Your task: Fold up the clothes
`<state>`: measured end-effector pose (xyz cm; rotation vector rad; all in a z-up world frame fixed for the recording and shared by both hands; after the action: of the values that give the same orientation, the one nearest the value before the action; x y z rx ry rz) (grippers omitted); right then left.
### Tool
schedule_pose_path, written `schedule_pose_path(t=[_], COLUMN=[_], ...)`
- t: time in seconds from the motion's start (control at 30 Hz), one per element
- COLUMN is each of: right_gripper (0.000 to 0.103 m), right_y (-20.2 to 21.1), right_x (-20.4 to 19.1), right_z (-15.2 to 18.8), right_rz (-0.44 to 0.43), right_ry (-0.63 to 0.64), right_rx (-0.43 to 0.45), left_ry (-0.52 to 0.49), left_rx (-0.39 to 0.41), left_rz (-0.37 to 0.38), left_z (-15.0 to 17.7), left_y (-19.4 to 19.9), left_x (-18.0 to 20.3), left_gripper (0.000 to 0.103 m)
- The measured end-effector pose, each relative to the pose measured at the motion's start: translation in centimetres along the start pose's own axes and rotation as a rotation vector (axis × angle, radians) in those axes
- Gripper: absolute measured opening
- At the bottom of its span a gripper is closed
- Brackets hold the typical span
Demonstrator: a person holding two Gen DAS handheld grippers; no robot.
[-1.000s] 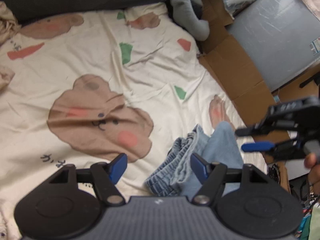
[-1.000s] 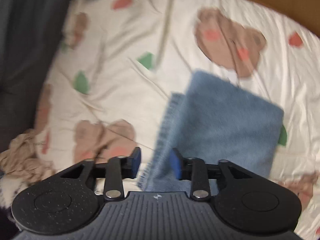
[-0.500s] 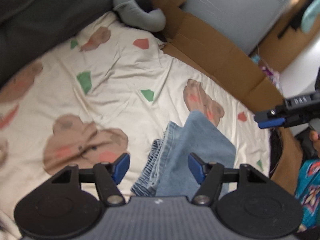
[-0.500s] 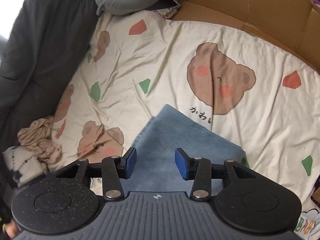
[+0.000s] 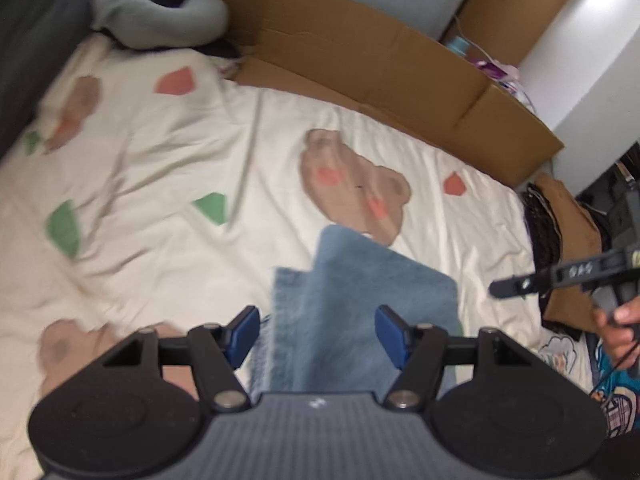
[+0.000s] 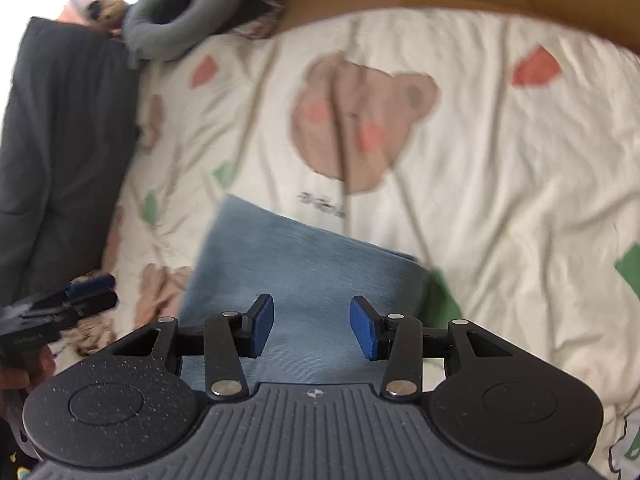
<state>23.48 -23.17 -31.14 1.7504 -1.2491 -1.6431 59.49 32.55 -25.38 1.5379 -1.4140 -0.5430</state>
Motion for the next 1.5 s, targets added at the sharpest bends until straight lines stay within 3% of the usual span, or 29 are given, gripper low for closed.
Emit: schedule_pose_path(t=[0.33,0.4,0.47,0.7,0.73,0.77,0.8,0.83,1.03,1.5], right_gripper=[0.049,0.044,0.031,0.030,0.030,0.029,0.029,0.029,0.029,0.029], right_y=[-3.2,-3.6,-3.8,-4.9,-5.1,-5.3,-5.3,-5.4,-4.7,-5.0], right_x=[5.2,5.9,6.6,7.7,7.5,7.4,7.4,7.3,6.6,4.1], right_z=[2.9,3.5,4.1,5.1,5.1,5.1,5.0,5.0,4.8,3.9], right_rz=[0.012,0.018,0.026,0.018,0.020,0.021,0.022,0.023,-0.014,-0.028], right_ry=[-0.086,-0.091,-0.097,-0.092,-0.085,-0.079,-0.076,-0.074,-0.053,0.059], right_rx=[0.110,0.110,0.100,0.085,0.083,0.081,0.082,0.083,0.114,0.149], left_ry=[-0.076,-0.090,-0.060,0.015,0.026,0.038,0.050,0.070,0.138,0.219], left_rx=[-0.079,-0.085,-0.101,-0.066,-0.064,-0.062,-0.059,-0.051,-0.010,-0.003], left_rz=[0.045,0.055,0.063,0.116,0.114,0.111,0.111,0.129,0.196,0.166], left_z=[0.8,1.2,1.8,2.9,2.8,2.8,2.8,2.8,3.2,2.7], left_y=[-5.6,-6.7,-7.6,-8.4,-8.4,-8.3,-8.1,-7.6,-4.5,-5.9], left_x=[0.8,1.0,0.7,0.0,-0.2,-0.4,-0.6,-0.8,-1.3,-5.6], left_gripper=[0.062,0.062,0.059,0.051,0.043,0.022,0.010,0.008,0.007,0.007])
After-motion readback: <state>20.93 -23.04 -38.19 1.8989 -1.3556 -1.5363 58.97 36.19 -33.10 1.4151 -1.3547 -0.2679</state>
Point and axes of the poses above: each gripper's, at about its wrist camera, not at the fingertips, and y roughly against the way its jaws point, x to its right, z to its underside, the point moved 4 cm from there along -y, roughly the way its jaws point, and after that the axes turned 3 degrees about -z, right-handed, at the moved point
